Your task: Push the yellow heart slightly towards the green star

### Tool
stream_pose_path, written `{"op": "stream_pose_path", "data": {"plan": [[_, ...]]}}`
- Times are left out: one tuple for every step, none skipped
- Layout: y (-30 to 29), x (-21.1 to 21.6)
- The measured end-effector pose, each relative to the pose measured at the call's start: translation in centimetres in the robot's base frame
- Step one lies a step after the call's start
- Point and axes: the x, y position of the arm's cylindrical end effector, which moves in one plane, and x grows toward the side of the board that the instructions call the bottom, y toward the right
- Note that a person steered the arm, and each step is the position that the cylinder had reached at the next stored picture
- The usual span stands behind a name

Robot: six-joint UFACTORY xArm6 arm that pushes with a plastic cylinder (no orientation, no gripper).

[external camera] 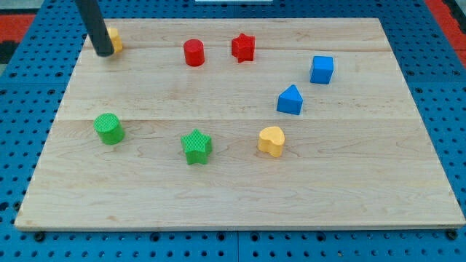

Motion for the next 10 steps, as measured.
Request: {"op": "stream_pose_path", "data": {"plan": [[3.7,-0.7],[8.9,7.6],[20.4,14.3],[32.2,19.2],[37.4,23.1],[32.9,23.2],[28.9,22.0],[27.8,19.8],[27.3,18.7],[27.2,17.9]]}}
